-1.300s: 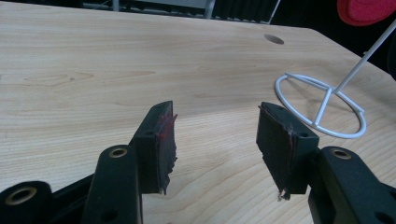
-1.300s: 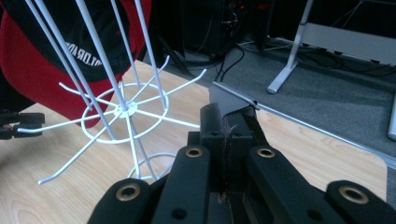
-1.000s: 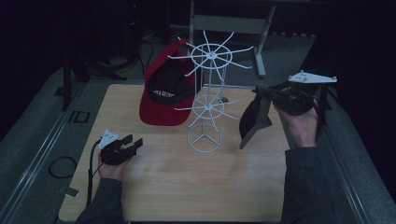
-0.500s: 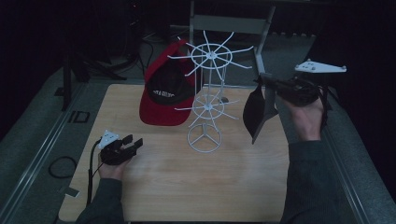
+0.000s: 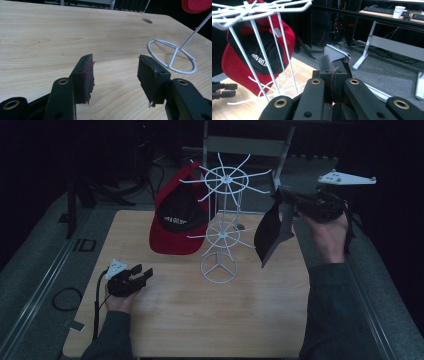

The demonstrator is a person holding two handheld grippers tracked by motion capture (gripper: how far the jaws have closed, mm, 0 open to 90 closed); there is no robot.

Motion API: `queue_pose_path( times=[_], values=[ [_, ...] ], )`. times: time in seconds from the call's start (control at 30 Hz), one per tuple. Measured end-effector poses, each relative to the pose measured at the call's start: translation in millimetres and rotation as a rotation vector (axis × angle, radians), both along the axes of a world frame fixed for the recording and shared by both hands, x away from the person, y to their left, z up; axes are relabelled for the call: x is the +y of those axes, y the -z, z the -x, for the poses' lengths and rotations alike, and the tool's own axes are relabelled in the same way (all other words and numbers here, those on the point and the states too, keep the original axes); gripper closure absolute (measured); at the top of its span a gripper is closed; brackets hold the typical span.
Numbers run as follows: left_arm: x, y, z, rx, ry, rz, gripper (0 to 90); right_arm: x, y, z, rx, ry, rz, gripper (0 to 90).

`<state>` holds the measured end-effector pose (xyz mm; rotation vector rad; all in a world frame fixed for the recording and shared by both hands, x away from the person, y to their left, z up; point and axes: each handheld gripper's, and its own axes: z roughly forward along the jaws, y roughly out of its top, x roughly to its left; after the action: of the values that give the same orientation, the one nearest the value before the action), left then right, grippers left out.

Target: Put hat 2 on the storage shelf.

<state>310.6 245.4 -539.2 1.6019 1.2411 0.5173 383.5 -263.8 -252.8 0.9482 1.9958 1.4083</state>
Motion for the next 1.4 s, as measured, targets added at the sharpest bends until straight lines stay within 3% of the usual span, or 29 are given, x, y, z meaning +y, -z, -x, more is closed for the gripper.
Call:
queue_pose_path(
  times=[0.67, 1.4],
  values=[
    [-0.3, 0.4, 0.0, 0.002, -0.001, 0.005, 47.3, 4.1, -17.7, -8.4, -0.011, -0.001, -0.020, 89.6],
    [-0.4, 0.6, -0.1, 0.002, -0.002, 0.002, 47.4, 13.3, -36.8, -8.5, -0.040, -0.011, -0.008, 89.6]
  ],
)
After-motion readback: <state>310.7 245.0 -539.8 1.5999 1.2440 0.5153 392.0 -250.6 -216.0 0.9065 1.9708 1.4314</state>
